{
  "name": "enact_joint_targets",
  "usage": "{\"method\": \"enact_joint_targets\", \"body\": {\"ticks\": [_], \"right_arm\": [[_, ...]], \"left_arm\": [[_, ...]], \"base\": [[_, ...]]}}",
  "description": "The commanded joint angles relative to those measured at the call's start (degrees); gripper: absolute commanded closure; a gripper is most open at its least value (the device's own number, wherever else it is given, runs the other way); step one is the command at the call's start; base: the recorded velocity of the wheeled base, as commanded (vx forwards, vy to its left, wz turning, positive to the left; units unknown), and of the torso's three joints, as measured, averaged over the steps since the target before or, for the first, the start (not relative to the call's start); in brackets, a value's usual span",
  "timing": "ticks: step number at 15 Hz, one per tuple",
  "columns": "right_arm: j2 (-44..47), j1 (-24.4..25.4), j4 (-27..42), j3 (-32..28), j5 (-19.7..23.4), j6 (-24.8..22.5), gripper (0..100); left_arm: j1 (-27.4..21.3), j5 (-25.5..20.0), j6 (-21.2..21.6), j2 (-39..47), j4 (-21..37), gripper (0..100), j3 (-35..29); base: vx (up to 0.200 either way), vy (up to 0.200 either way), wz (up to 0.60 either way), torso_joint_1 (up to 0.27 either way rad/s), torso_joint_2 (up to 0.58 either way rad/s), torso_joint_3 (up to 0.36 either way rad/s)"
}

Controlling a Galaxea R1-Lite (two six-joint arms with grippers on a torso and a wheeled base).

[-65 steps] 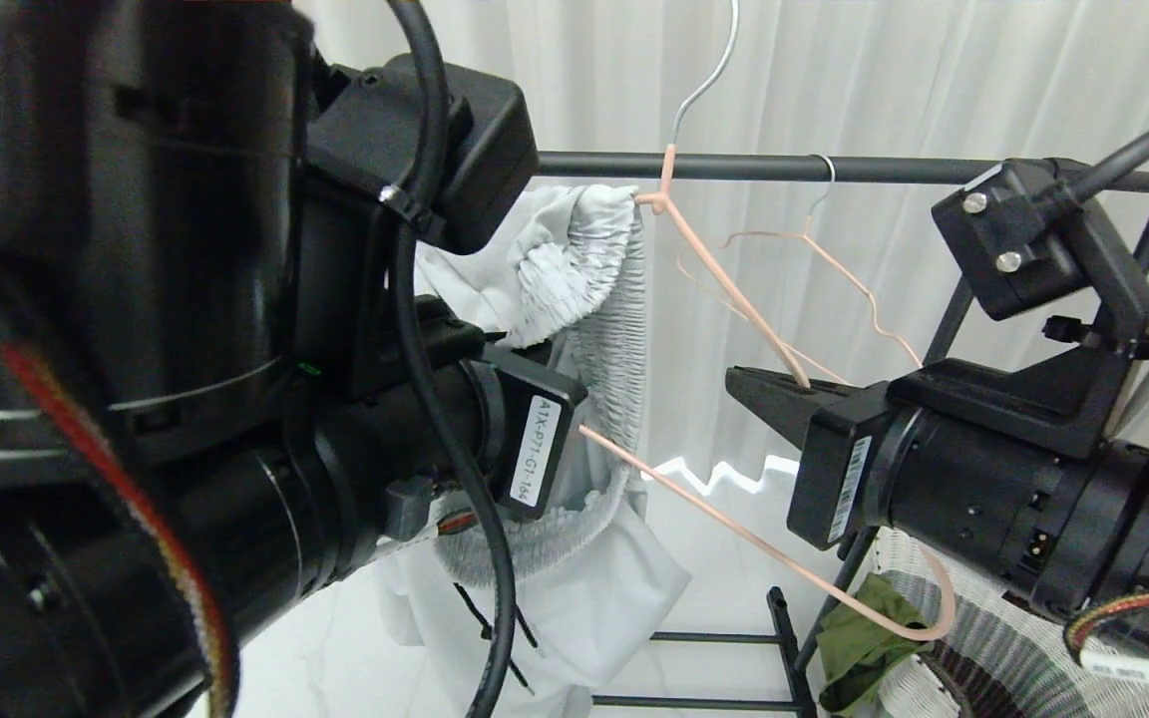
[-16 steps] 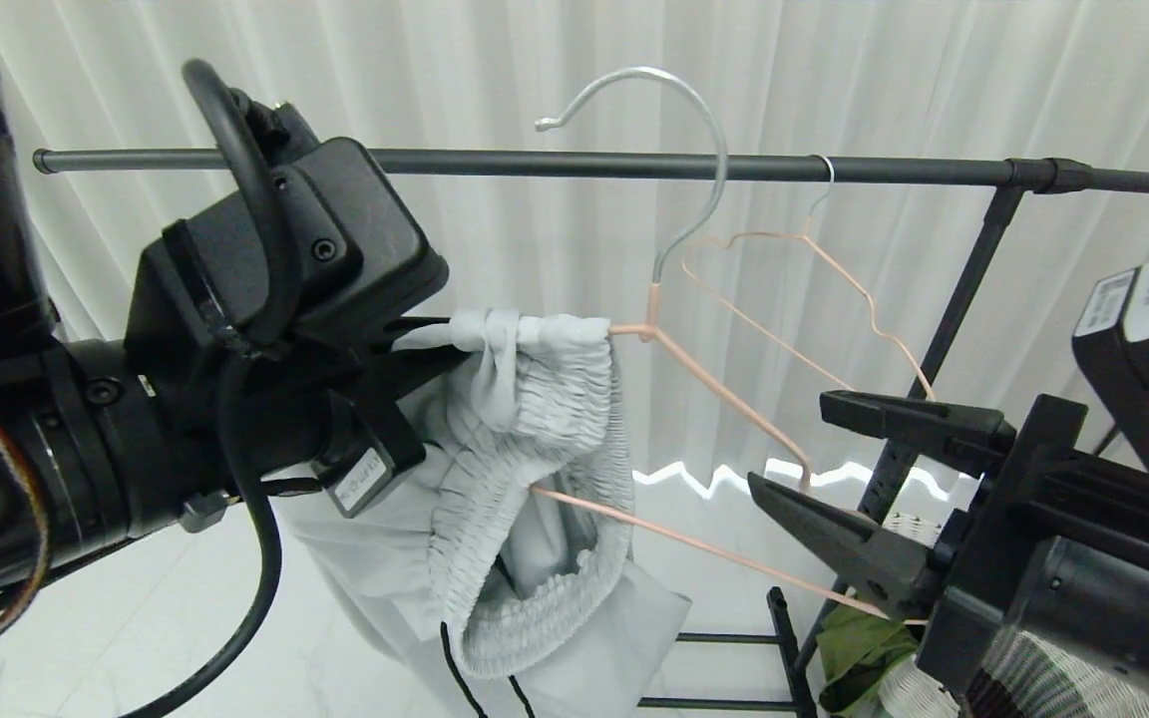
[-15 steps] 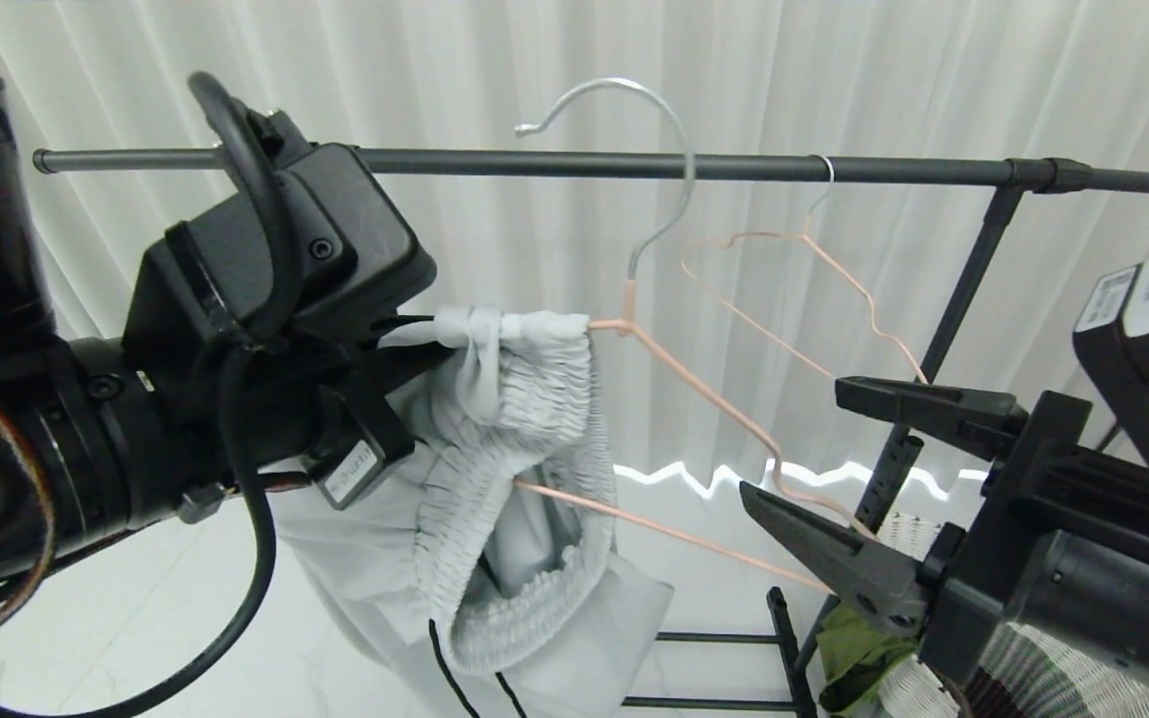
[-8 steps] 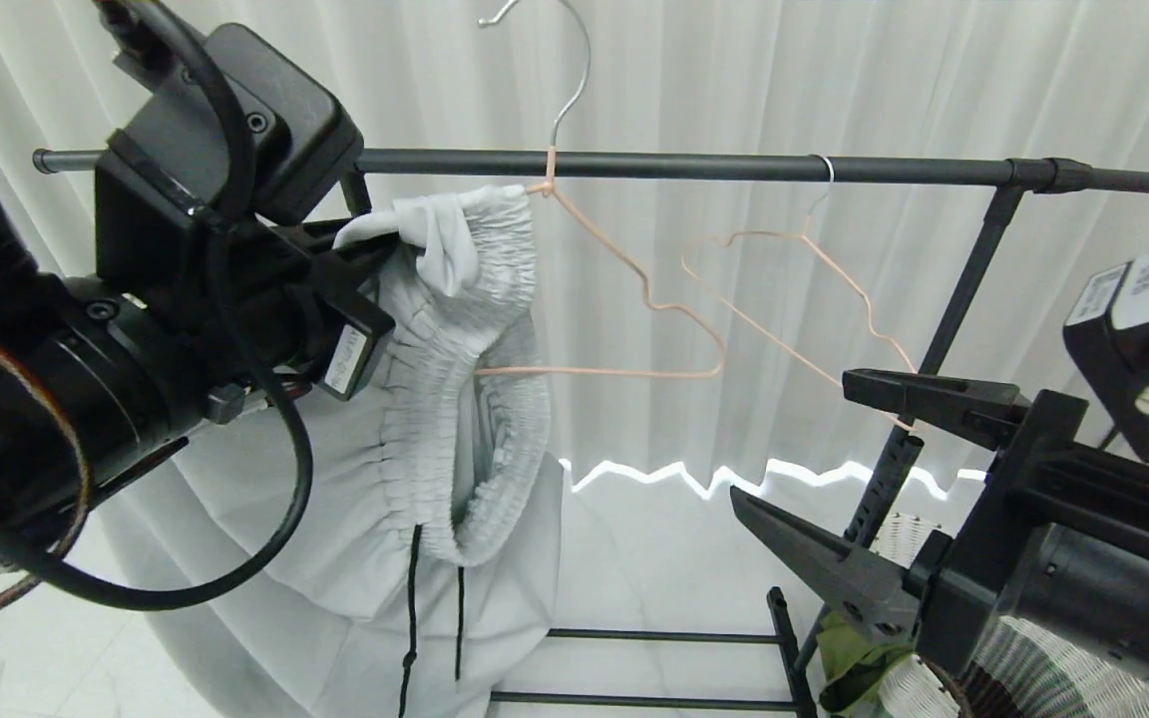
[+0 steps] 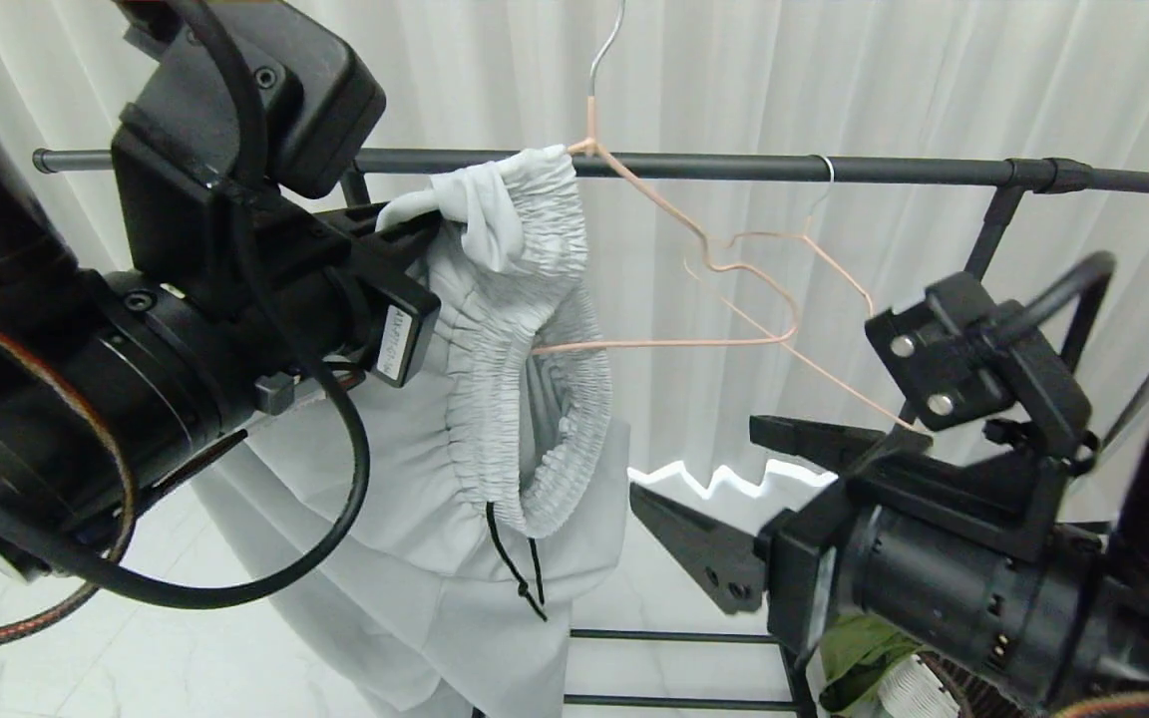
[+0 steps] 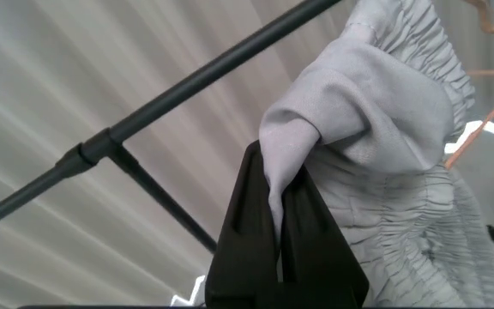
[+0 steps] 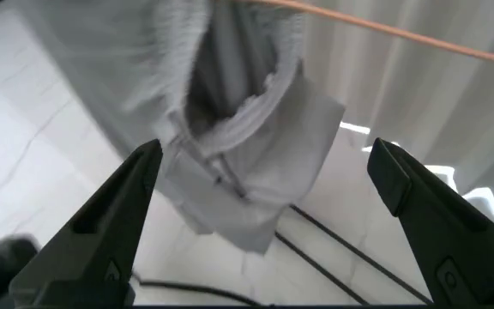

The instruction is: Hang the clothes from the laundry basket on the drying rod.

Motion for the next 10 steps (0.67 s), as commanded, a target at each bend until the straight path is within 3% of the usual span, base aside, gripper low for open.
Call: {"method": "enact_joint_targets", "body": {"ticks": [1, 5, 10], "right_arm": [[5.7, -2.2, -1.7, -3.7, -0.6, 0.7, 0], [9.9, -5.0, -3.7, -7.3, -1.4, 1.7, 0], [11.5, -6.1, -4.5, -7.4, -1.5, 3.2, 0]], "left_arm": [[-1.1, -0.1, 0.0, 0.3, 0.0, 100, -1.4], [-2.0, -0.5, 0.1, 0.5, 0.0, 100, -2.8], [-3.9, -1.0, 0.5, 0.3, 0.1, 100, -4.4]], "base": [[0.0, 0.0, 0.0, 0.0, 0.0, 0.0], [0.0, 0.0, 0.0, 0.0, 0.0, 0.0], [0.0, 0.0, 0.0, 0.0, 0.0, 0.0]]}}
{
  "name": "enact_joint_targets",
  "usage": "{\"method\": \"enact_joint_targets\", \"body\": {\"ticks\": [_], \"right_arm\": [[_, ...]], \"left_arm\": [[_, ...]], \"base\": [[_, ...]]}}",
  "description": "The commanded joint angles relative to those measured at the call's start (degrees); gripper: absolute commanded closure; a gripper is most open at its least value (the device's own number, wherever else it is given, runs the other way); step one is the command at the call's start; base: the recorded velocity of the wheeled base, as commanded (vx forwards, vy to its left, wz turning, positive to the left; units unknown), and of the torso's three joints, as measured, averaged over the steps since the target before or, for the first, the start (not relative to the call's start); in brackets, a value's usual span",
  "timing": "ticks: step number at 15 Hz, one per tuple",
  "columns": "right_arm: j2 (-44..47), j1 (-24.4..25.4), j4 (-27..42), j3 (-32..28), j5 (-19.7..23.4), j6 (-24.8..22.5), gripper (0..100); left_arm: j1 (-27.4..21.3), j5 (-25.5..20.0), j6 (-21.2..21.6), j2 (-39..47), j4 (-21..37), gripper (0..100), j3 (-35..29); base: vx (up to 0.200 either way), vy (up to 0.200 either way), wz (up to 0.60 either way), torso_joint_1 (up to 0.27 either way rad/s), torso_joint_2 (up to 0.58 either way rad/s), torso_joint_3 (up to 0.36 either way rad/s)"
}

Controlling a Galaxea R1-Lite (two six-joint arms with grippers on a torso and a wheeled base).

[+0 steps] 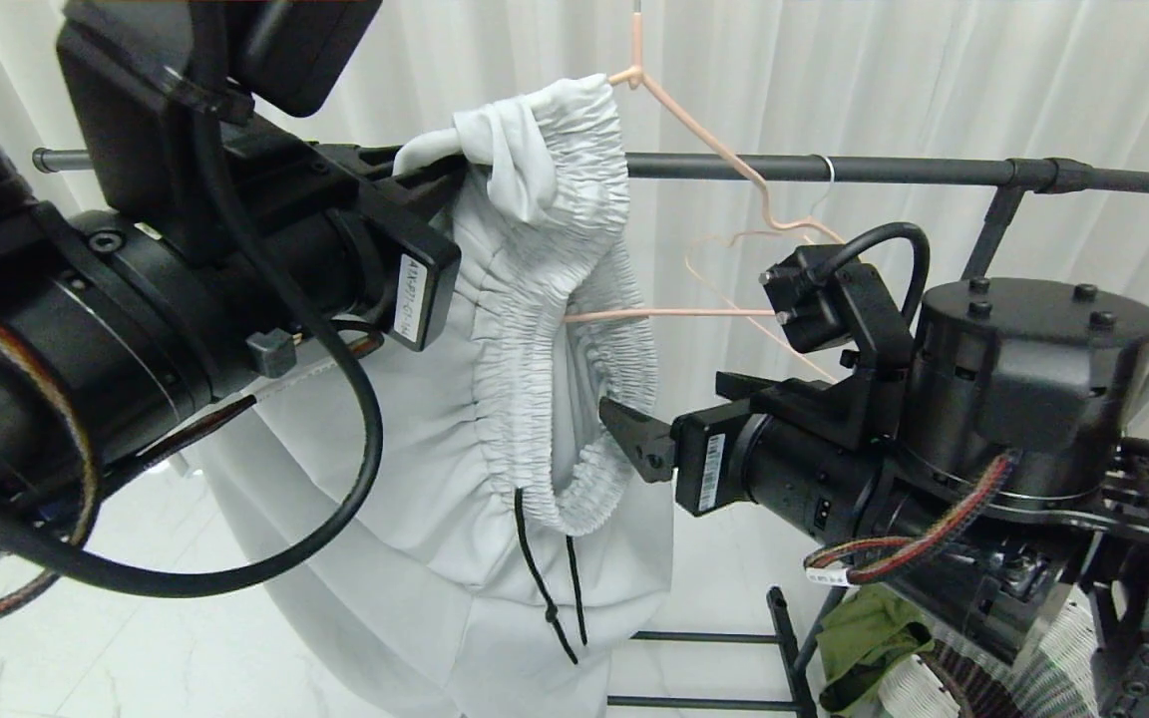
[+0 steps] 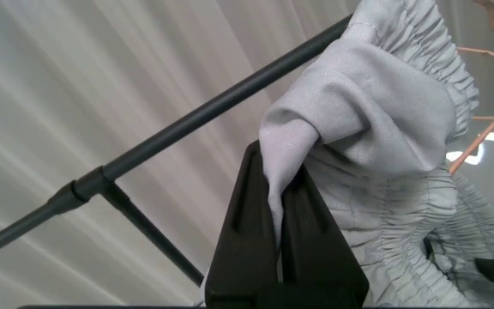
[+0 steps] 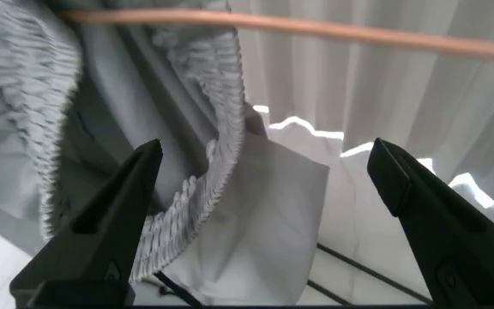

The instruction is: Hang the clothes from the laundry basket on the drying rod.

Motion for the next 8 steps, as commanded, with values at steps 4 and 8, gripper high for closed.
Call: {"method": "enact_joint_targets", "body": {"ticks": [4, 8], "right_arm": [[1.6, -0.1, -0.1, 0.4, -0.2, 0.4, 0], [1.6, -0.4, -0.3, 0.4, -0.5, 0.3, 100]], "left_arm": [[-1.2, 0.0, -0.1, 0.0, -0.1, 100, -1.8], [-2.1, 0.1, -0.2, -0.1, -0.1, 100, -1.9]], "base": [[0.0, 0.0, 0.0, 0.0, 0.0, 0.0], [0.0, 0.0, 0.0, 0.0, 0.0, 0.0]]}}
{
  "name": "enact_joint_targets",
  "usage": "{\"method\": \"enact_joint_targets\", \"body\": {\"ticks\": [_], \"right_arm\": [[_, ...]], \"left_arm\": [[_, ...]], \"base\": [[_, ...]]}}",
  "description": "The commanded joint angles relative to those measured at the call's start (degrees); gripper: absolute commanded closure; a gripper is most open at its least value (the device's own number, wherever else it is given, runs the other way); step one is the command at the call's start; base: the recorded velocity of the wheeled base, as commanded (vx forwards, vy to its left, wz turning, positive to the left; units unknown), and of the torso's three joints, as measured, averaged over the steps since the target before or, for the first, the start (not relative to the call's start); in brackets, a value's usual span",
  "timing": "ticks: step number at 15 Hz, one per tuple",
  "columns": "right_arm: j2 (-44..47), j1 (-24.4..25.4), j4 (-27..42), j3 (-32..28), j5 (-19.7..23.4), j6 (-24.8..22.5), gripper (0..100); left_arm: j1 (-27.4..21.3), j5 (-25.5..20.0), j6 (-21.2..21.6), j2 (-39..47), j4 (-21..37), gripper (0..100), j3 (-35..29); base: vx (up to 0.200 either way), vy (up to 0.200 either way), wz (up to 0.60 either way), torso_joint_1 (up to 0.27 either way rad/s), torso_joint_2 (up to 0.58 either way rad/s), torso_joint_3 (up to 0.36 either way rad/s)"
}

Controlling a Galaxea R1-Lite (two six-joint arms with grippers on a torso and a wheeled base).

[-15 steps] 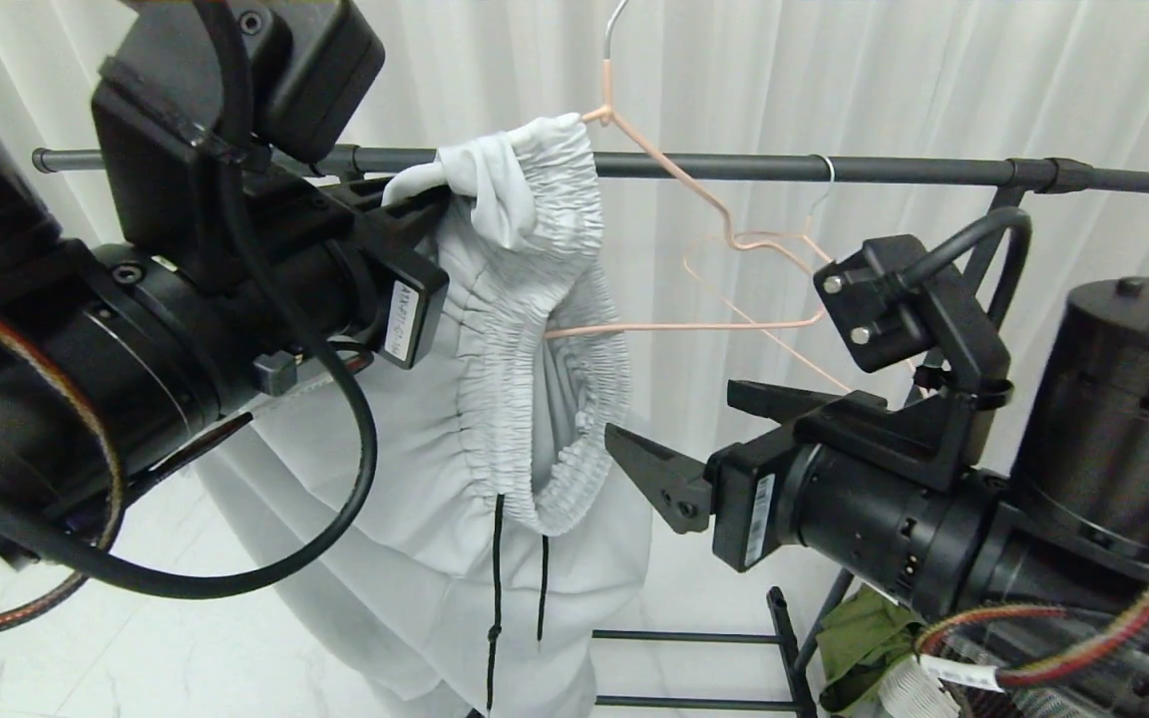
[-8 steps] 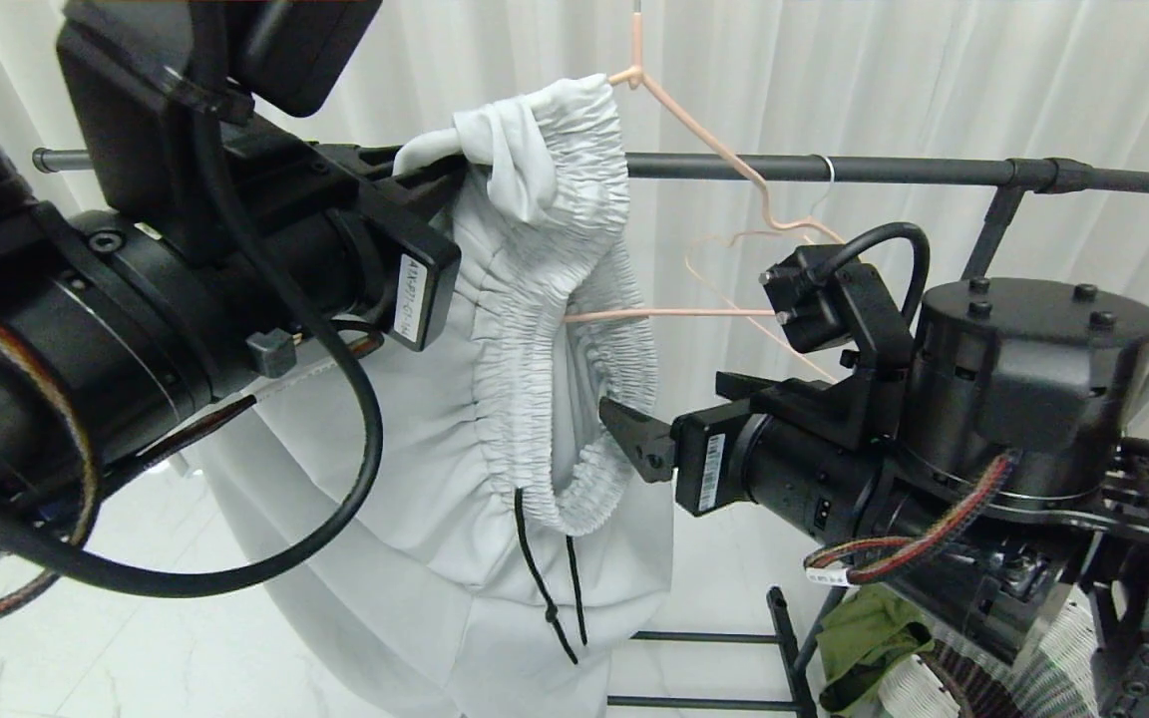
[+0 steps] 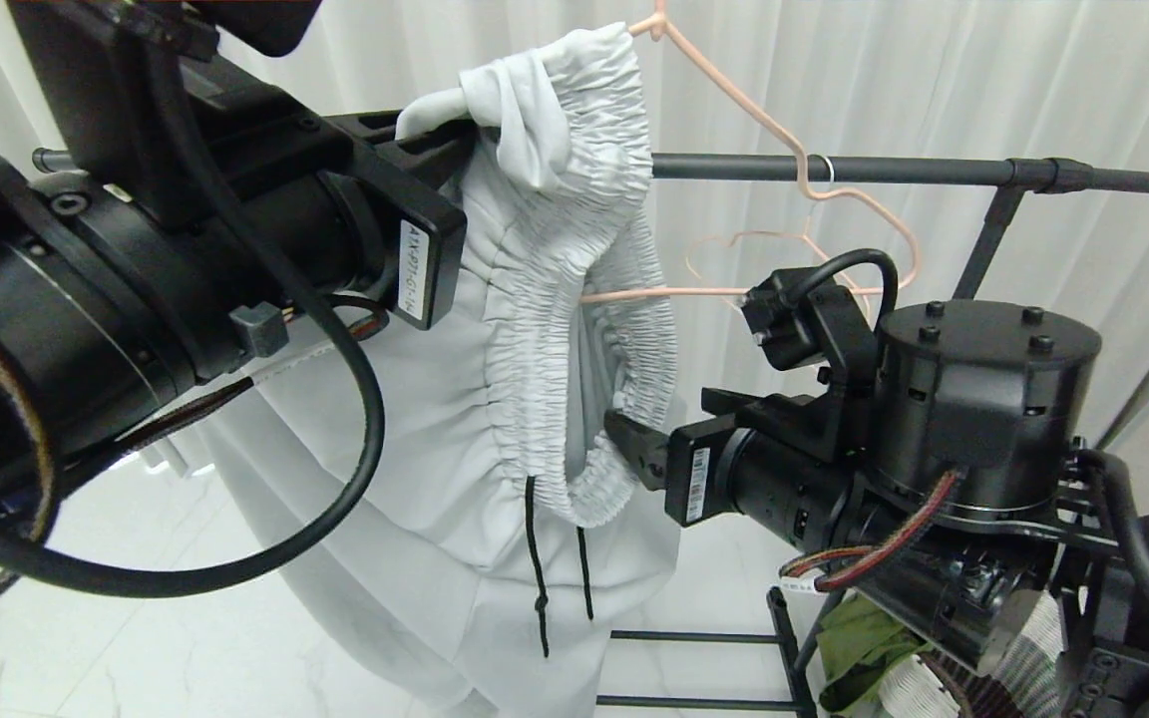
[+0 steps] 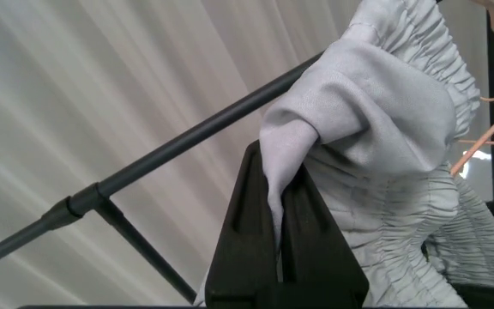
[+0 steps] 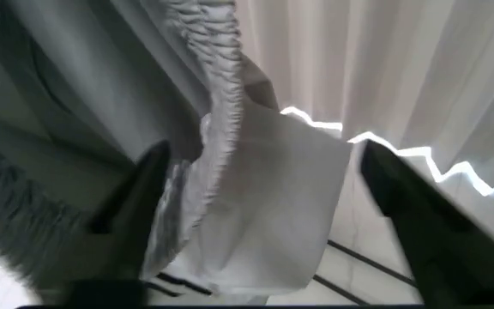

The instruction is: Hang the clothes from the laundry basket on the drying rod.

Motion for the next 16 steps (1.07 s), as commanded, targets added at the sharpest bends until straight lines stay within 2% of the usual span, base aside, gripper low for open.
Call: {"method": "enact_joint_targets", "body": {"ticks": [1, 4, 9, 16], "right_arm": [[-0.4, -0.6, 0.0, 0.1, -0.5, -0.2, 100], [-1.6, -3.4, 0.1, 0.3, -1.6, -0.3, 100], [-2.6, -11.2, 0.0, 0.9, -4.6, -0.5, 100], [-2.1, -16.6, 0.0, 1.0, -4.8, -0.5, 100]], "left_arm": [[0.0, 0.1, 0.1, 0.0, 0.0, 100, 0.1], [1.8, 0.3, 0.3, -0.2, 0.0, 100, 0.8], [7.2, 0.3, 2.0, -0.5, 0.0, 100, 2.1], [8.9, 0.3, 4.3, -5.4, 0.0, 100, 10.2]], "base": [[0.0, 0.0, 0.0, 0.0, 0.0, 0.0], [0.0, 0.0, 0.0, 0.0, 0.0, 0.0], [0.0, 0.0, 0.0, 0.0, 0.0, 0.0], [0.0, 0.0, 0.0, 0.0, 0.0, 0.0]]}}
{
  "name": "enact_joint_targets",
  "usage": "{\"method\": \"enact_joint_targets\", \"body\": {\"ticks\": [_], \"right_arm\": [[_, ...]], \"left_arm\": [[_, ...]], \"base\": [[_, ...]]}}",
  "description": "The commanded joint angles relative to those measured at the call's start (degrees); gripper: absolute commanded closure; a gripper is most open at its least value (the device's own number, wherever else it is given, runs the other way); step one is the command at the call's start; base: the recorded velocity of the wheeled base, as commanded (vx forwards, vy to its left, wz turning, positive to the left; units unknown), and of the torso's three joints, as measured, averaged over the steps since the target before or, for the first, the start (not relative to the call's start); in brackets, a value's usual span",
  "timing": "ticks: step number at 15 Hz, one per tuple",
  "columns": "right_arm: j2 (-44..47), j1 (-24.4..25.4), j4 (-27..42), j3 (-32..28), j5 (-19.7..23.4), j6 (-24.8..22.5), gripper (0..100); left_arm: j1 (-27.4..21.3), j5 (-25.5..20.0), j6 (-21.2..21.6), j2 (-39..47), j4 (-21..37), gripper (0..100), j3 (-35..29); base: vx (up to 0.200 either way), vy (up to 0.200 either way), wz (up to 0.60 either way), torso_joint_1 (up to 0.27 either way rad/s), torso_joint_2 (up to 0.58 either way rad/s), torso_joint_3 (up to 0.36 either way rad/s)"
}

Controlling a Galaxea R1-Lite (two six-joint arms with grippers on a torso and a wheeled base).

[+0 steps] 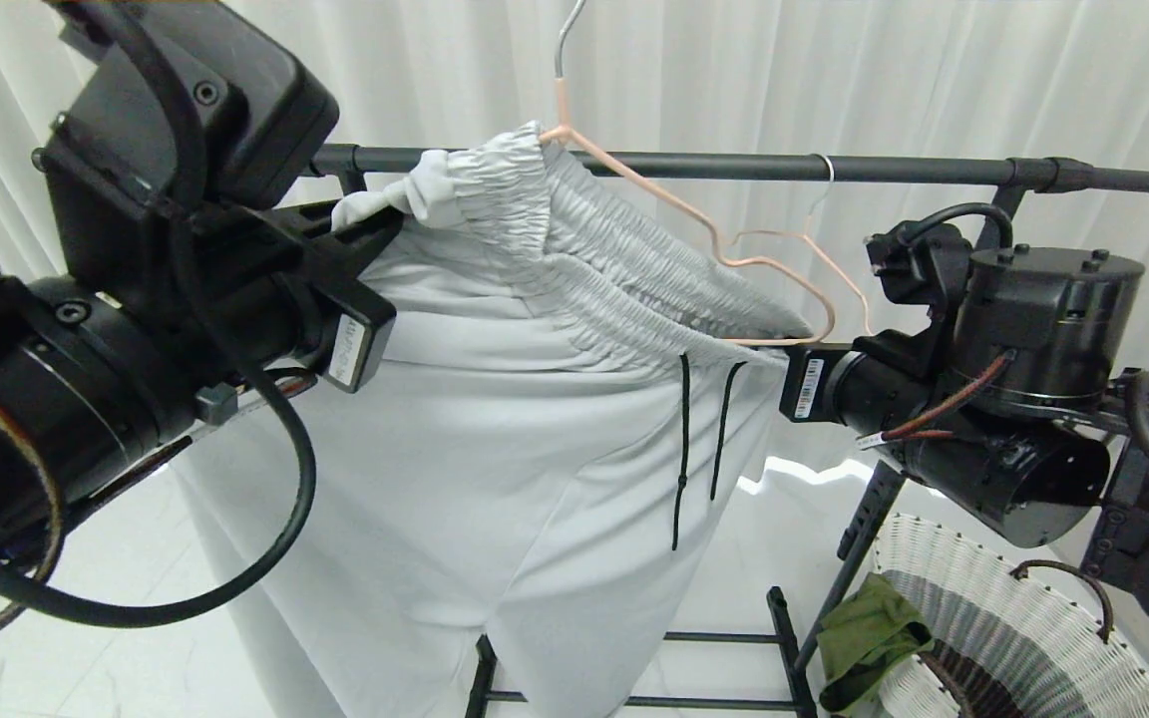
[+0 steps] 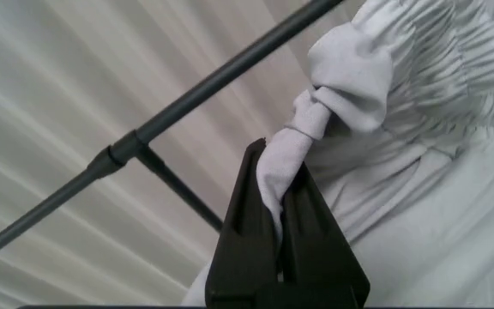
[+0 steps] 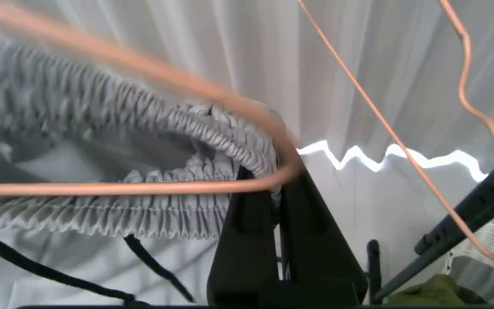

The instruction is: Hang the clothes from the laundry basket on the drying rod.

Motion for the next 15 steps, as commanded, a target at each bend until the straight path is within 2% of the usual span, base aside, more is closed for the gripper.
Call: {"method": "enact_joint_targets", "body": {"ticks": [1, 6, 10, 12, 15], "right_arm": [[0.3, -0.7, 0.0, 0.0, -0.1, 0.0, 100], [1.1, -0.6, -1.1, 0.1, 0.0, -0.4, 100], [0.9, 1.5, -2.7, -0.2, 0.7, -4.6, 100], [-0.6, 7.3, -2.8, -0.4, 5.0, -8.2, 100], [1.2, 13.8, -2.9, -0.7, 7.9, -11.3, 100]], "left_arm": [[1.6, 0.1, 1.1, -2.3, -0.1, 100, 2.6], [5.3, 0.1, 4.2, -3.3, -3.9, 100, 7.0], [5.4, 0.5, 4.8, -2.7, -4.1, 100, 8.9], [4.9, 7.8, 2.4, -0.7, -4.2, 100, 8.8], [-0.6, 18.2, -8.1, 2.5, -4.2, 100, 7.0]], "base": [[0.0, 0.0, 0.0, 0.0, 0.0, 0.0], [0.0, 0.0, 0.0, 0.0, 0.0, 0.0], [0.0, 0.0, 0.0, 0.0, 0.0, 0.0], [0.0, 0.0, 0.0, 0.0, 0.0, 0.0], [0.0, 0.0, 0.0, 0.0, 0.0, 0.0]]}}
